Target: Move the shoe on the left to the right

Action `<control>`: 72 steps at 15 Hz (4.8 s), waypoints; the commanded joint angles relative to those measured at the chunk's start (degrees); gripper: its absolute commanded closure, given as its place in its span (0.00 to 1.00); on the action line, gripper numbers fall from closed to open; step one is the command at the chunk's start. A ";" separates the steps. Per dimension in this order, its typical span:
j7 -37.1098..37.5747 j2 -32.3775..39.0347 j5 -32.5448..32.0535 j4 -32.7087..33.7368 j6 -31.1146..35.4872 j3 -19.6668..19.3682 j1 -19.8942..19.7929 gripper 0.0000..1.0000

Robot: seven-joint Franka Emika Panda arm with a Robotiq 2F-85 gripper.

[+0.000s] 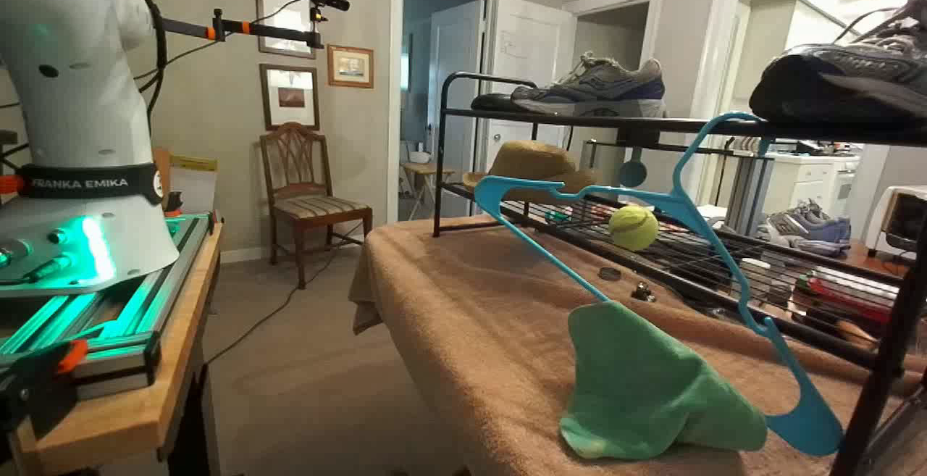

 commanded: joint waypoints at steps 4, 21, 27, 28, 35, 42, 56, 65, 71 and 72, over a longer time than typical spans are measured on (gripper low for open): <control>0.27 0.06 -0.25 0.11 -0.12 -0.22 0.37 0.00; 17.69 38.53 5.77 34.65 10.58 -2.15 -4.91 0.00; 20.77 43.12 5.20 37.93 11.89 -2.52 -4.03 0.00; 20.72 43.41 5.19 38.01 11.89 -2.56 -4.01 0.00; 20.64 45.54 5.50 40.62 11.93 -2.58 -3.90 0.00; 22.50 54.95 4.80 46.35 16.06 -1.96 -2.43 0.00; 26.21 67.99 5.35 52.91 21.23 -3.90 -0.09 0.00; 30.29 70.87 4.44 53.61 21.80 -5.50 1.29 0.42; 30.42 71.60 4.26 53.80 21.78 -6.03 1.91 0.87; 30.37 71.59 4.32 53.78 21.83 -6.06 1.94 0.96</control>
